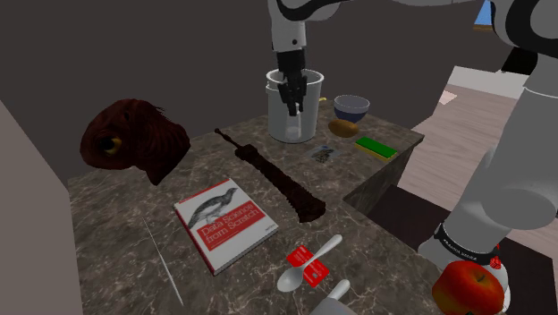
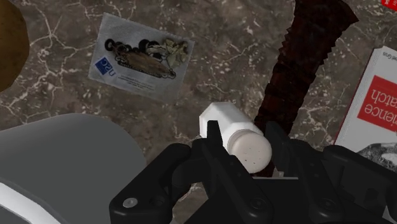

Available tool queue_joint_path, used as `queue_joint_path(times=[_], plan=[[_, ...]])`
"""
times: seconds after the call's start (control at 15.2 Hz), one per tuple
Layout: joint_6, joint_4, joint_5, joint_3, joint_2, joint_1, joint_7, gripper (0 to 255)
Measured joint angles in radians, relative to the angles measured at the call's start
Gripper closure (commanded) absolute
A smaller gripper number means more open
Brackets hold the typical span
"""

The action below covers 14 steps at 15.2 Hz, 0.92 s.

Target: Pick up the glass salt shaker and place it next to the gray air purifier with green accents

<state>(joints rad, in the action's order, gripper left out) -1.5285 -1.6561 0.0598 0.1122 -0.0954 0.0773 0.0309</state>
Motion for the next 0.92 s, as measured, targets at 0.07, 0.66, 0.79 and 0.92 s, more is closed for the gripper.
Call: queue_joint_path(times=[0.07,0.66,0.79,0.92], plan=[[0.015,0.016,0.000,0.001,-0.001,0.001,-0.002,255],[0.142,0.165,-0.001,0.001,-0.023,0.002,-0.011,255],[0.170,0.198,-0.001,0.002,-0.028,0.002,-0.014,255],[0.196,0.229,-0.001,0.002,-0.033,0.002,-0.016,255]])
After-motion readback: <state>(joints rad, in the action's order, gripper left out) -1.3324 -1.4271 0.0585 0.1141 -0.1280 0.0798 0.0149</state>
